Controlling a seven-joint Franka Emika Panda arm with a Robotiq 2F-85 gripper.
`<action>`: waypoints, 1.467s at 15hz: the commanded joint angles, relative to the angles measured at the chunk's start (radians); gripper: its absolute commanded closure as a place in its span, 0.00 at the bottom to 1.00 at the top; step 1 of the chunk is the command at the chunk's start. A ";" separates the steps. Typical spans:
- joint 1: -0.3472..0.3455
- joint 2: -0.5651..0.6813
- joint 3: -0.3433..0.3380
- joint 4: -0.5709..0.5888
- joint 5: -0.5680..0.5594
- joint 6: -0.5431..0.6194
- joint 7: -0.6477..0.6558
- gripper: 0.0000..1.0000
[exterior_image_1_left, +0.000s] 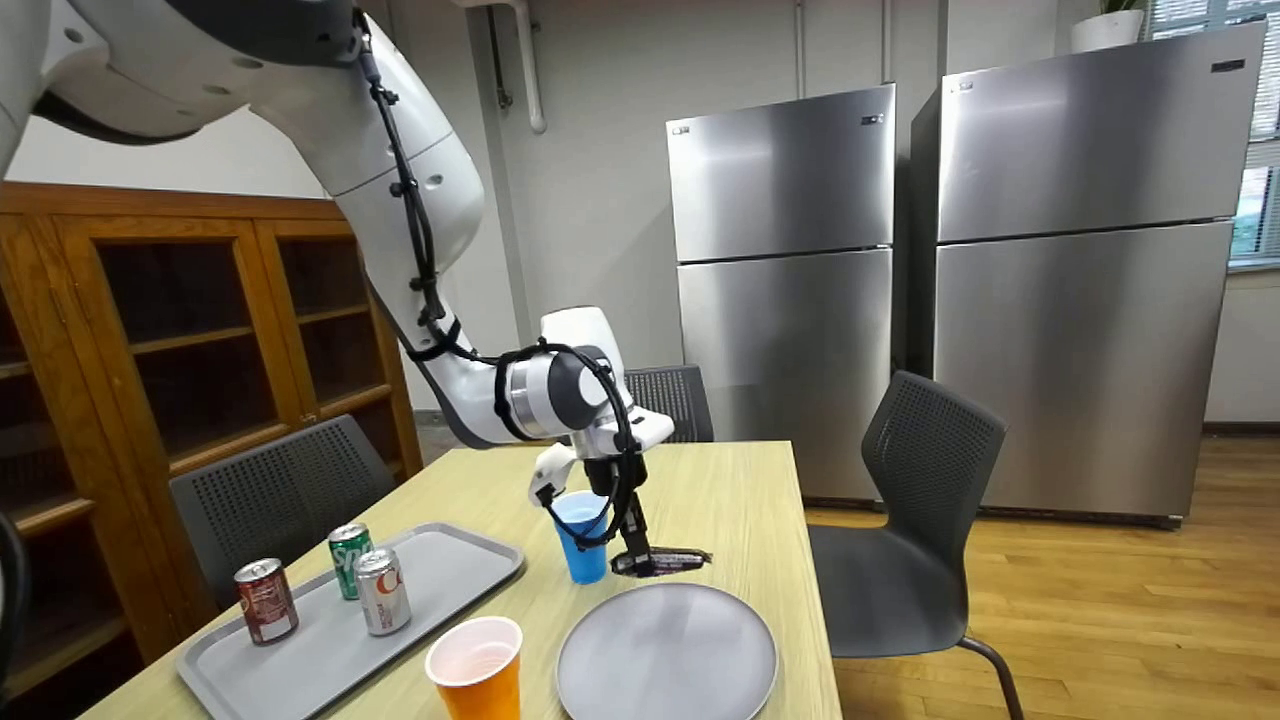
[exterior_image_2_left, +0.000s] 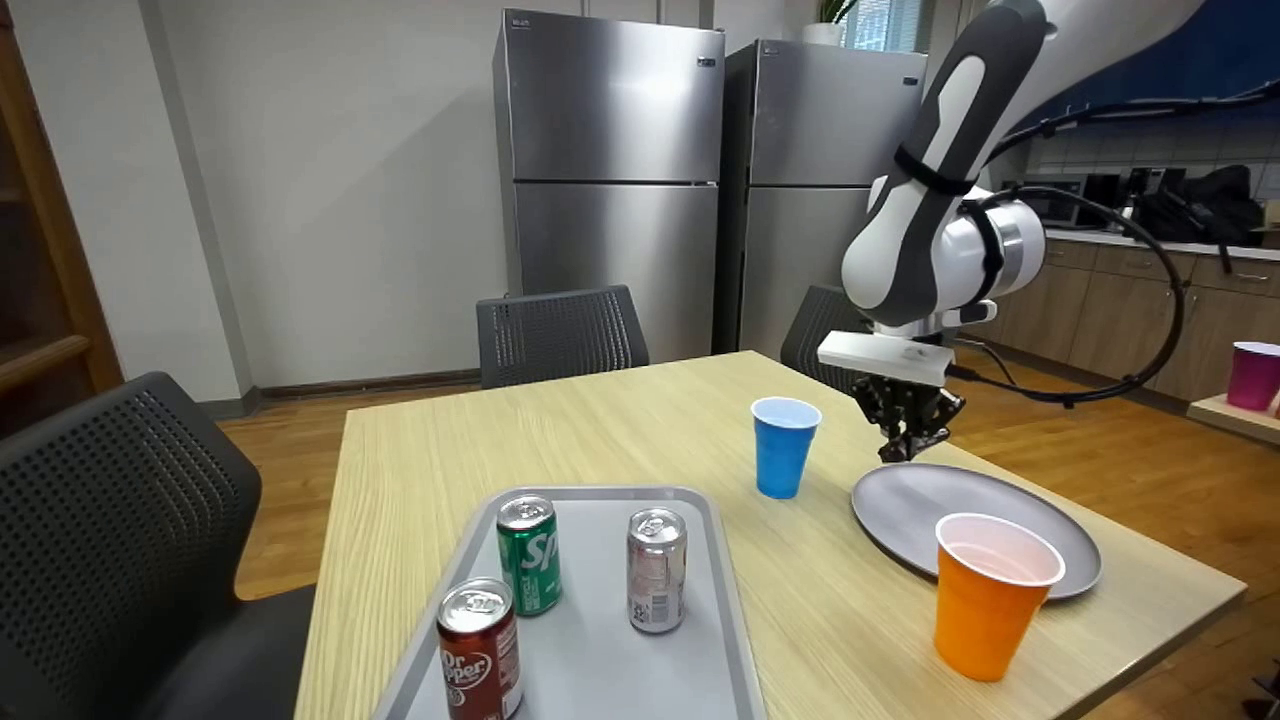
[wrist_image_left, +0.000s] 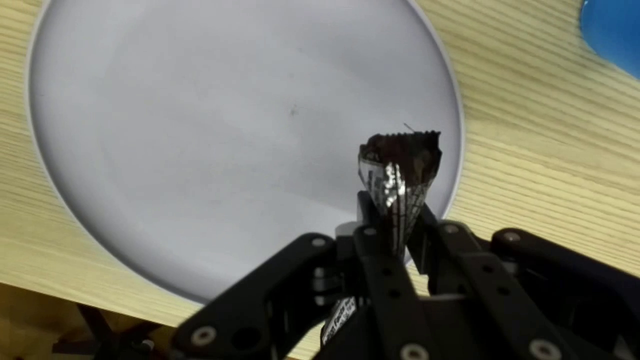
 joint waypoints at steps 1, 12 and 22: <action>0.018 -0.077 0.001 -0.066 -0.041 0.007 -0.015 0.96; 0.099 -0.196 0.028 -0.190 -0.162 0.015 0.013 0.96; 0.161 -0.253 0.114 -0.283 -0.179 0.005 0.051 0.96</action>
